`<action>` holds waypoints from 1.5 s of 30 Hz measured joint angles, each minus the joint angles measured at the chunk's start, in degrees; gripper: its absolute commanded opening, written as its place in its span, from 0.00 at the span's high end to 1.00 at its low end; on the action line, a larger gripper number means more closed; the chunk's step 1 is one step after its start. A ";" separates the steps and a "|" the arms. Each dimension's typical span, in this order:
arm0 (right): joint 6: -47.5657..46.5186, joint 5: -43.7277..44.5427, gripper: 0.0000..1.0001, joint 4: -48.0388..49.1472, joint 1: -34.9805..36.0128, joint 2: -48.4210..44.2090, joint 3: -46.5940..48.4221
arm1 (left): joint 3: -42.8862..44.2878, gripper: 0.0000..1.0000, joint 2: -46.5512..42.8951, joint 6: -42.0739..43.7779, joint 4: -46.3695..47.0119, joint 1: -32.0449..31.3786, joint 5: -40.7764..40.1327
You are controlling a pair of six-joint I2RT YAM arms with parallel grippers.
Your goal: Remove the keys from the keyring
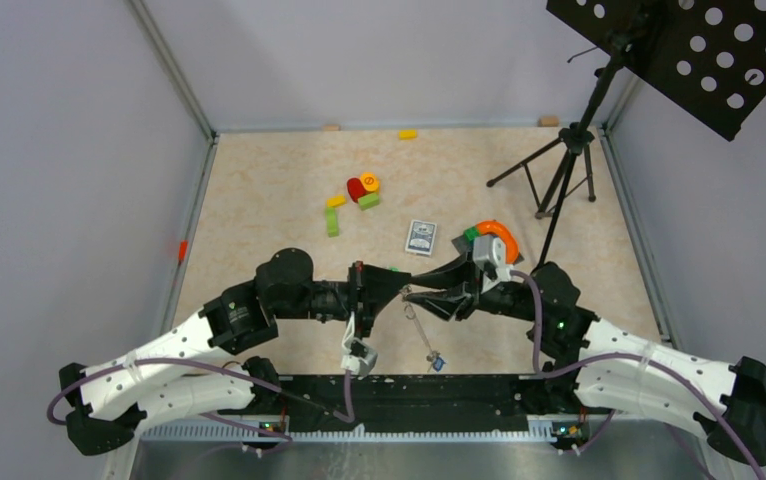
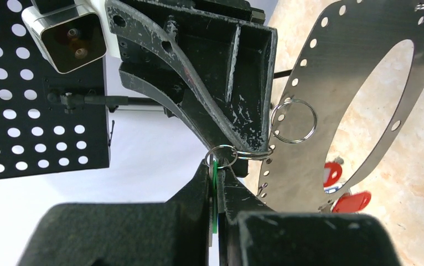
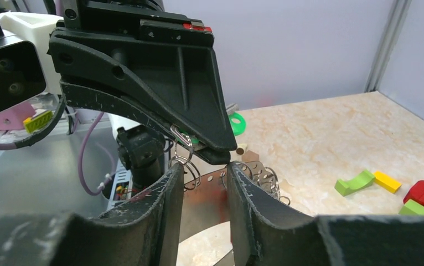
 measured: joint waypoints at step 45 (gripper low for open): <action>10.21 10.12 1.00 11.76 0.09 -2.34 -4.76 | 0.63 1.00 -0.09 0.70 0.52 0.00 -3.98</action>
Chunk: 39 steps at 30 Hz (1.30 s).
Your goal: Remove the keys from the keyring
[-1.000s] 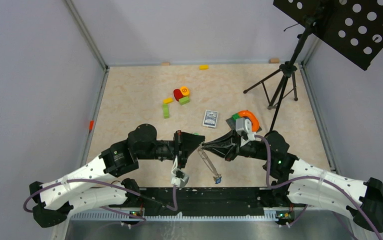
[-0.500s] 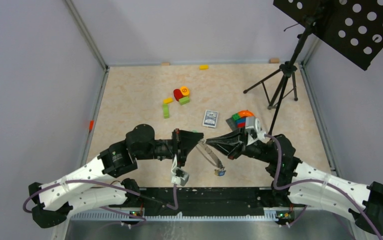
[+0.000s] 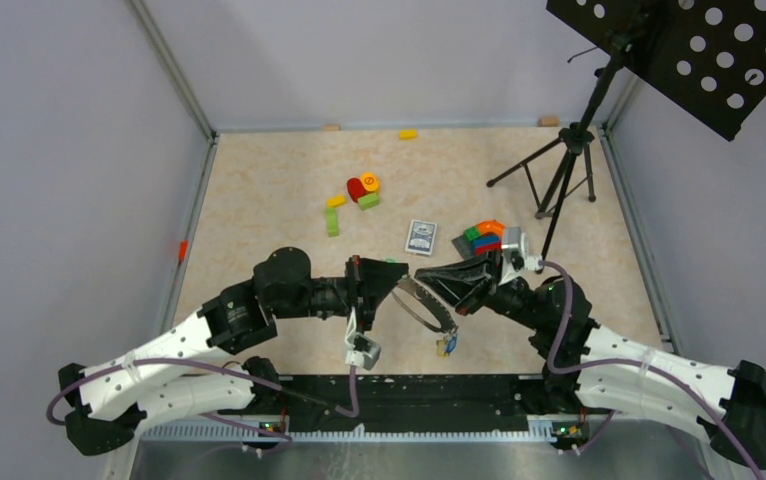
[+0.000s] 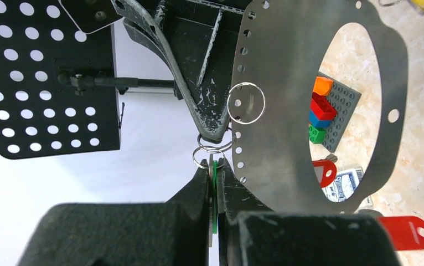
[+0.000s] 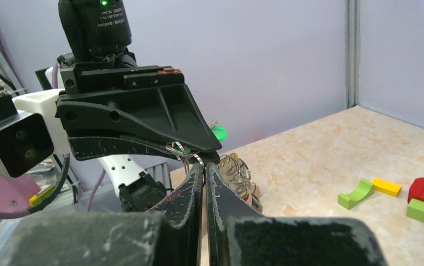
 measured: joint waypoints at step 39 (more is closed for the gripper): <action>-2.82 -5.46 0.62 -12.00 2.45 -6.93 -2.08 | -0.37 1.00 0.07 0.00 -0.44 0.00 -0.90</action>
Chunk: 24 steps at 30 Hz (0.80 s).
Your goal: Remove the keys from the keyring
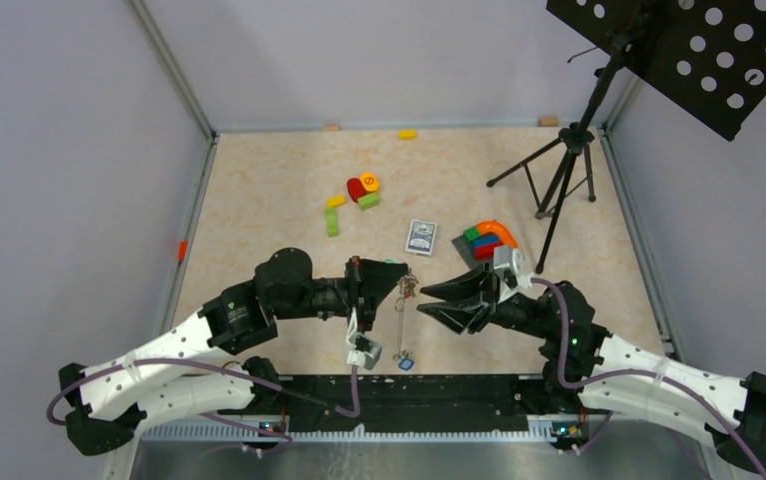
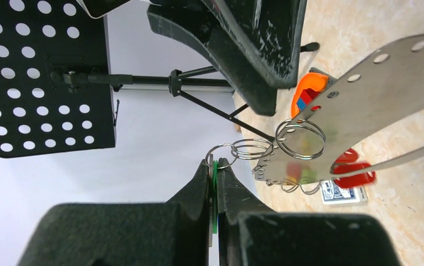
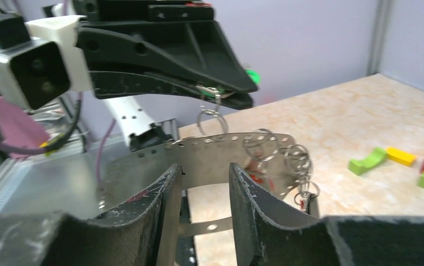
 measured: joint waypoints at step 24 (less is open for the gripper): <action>-10.10 -0.22 0.68 -0.20 -0.02 9.81 7.34 | 0.02 1.00 -0.13 -0.09 -1.68 0.00 1.95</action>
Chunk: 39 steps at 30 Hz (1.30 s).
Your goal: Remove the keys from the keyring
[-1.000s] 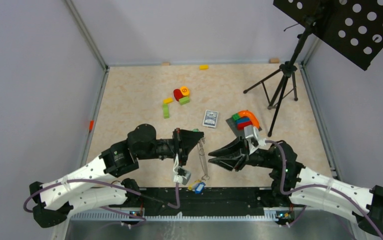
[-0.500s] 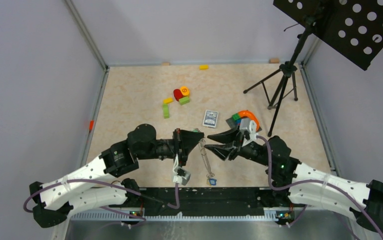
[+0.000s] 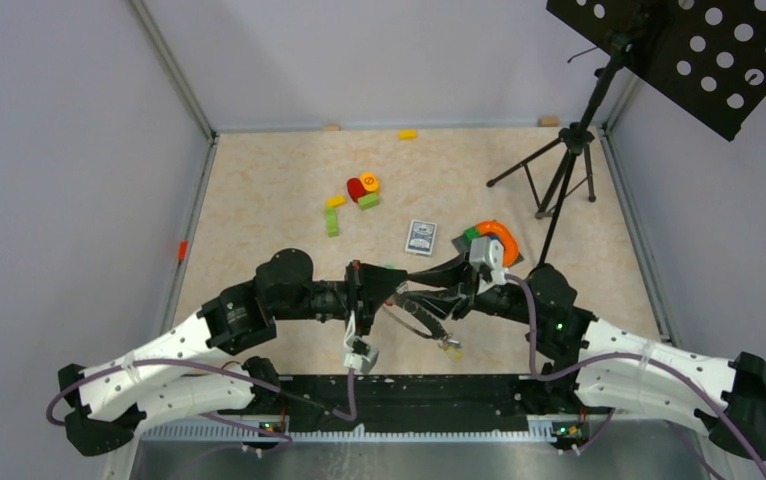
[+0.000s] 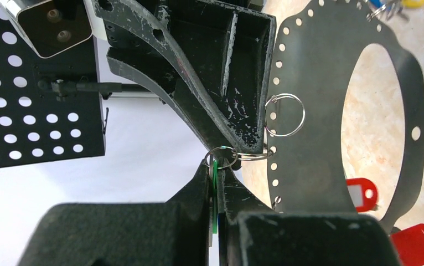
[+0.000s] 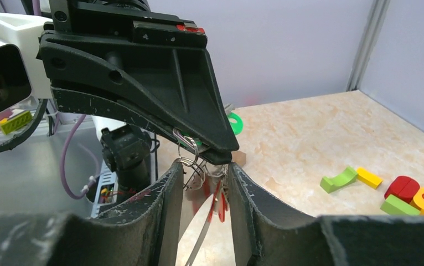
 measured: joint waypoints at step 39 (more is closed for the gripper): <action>8.90 5.25 1.00 6.69 0.07 -1.29 -3.54 | 0.00 1.00 -1.01 -0.31 -0.09 0.00 -0.59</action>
